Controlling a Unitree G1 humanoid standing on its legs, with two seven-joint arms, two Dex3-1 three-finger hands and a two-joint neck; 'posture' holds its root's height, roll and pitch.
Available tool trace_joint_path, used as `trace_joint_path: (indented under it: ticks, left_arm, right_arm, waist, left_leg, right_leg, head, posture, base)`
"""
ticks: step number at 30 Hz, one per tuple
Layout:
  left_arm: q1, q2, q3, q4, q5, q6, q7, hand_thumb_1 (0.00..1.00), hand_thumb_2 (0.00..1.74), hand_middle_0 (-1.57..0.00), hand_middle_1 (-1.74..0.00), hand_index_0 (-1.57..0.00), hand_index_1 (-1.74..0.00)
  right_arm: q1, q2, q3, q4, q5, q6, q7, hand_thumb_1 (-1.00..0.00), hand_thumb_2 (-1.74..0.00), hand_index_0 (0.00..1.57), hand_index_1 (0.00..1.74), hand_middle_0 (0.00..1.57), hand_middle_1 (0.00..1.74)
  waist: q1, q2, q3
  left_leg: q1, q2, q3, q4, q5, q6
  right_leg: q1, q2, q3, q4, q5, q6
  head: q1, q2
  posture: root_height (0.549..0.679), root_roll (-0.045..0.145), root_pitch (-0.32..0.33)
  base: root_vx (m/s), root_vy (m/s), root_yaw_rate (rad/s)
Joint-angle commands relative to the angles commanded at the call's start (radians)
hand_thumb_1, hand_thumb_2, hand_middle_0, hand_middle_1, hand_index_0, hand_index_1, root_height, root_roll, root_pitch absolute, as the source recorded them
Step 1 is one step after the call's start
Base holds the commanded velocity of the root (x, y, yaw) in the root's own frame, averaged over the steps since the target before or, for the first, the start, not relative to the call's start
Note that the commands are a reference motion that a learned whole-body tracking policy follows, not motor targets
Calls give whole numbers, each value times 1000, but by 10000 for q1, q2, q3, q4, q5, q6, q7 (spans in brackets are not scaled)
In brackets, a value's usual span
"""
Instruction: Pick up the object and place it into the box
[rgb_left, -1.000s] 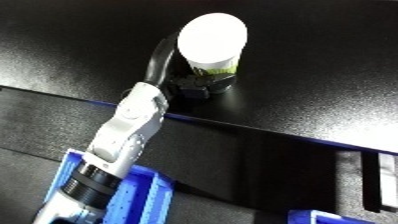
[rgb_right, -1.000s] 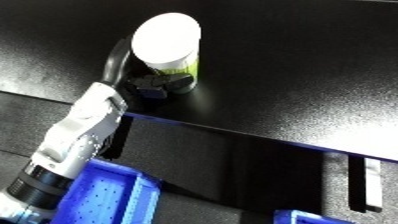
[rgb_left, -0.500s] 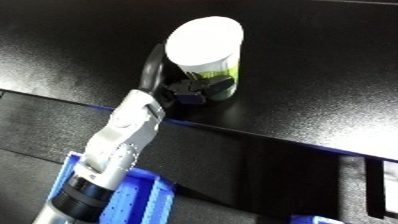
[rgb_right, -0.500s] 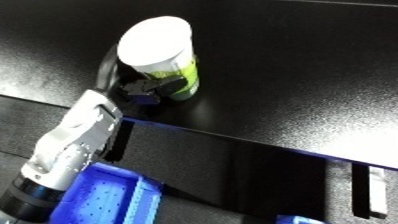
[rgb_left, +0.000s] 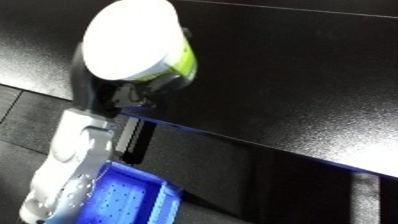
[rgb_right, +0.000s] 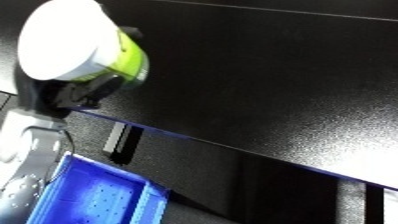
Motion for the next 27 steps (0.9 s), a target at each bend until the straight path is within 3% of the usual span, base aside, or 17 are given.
trace_joint_path:
  ticks: [7, 12, 17, 22, 27]
  left_arm:
    - [1908, 96, 1927, 560, 554, -1311, 1243, 900, 1566, -1413, -1566, -1413, -1566]
    - [3403, -496, 2842, 1922, -292, -2579, 1959, 900, 1566, -1413, -1566, -1413, -1566]
    - [4359, -936, 3236, 3955, -171, -4195, 2836, 900, 1566, -1413, -1566, -1413, -1566]
    - [4900, -692, 3251, 5878, -764, -4282, 3385, 900, 1566, -1413, -1566, -1413, -1566]
    - [5141, -644, 2924, 7742, -1688, -3737, 2931, 900, 1566, -1413, -1566, -1413, -1566]
  right_arm:
    - [382, 67, -309, -183, 107, -65, -87, 0, 0, 0, 0, 0, 0]
    - [482, 178, -410, -169, 190, 74, -218, 0, 0, 0, 0, 0, 0]
    - [422, 239, -350, -98, 239, 183, -335, 0, 0, 0, 0, 0, 0]
    - [367, 228, -220, -131, 362, 346, -408, 0, 0, 0, 0, 0, 0]
    - [282, 239, -111, -139, 446, 447, -482, 0, 0, 0, 0, 0, 0]
  waist:
    - [374, 20, 0]
    - [537, 37, 0]
    - [651, -11, 0]
    - [658, -152, 0]
    - [628, -263, 0]
  left_leg:
    - [17, -98, -149, 87, 1, -4]
    - [33, -177, -219, 159, -4, 52]
    - [18, -208, -259, 214, 18, 101]
    - [-24, -201, -257, 290, 12, 173]
    - [-76, -217, -254, 307, 28, 239]
  right_leg:
    - [169, -25, -149, 67, -171, -136]
    - [312, -25, -226, 127, -303, -199]
    - [468, 12, -320, 136, -416, -264]
    - [634, 79, -429, 110, -511, -315]
    - [753, 109, -481, 95, -604, -363]
  head:
    - [-390, -138]
    - [-847, -252]
    - [-1898, -611]
    - [-3253, -1264]
    - [-4313, -1829]
  posture:
    - [594, 50, -41]
    - [593, 48, -46]
    - [593, 47, -52]
    - [593, 45, -57]
    - [593, 44, -61]
  base:
    - [-5, -16, 82]
    - [4, 5, 58]
    - [13, 6, 28]
    - [23, -14, 35]
    - [22, -4, 53]
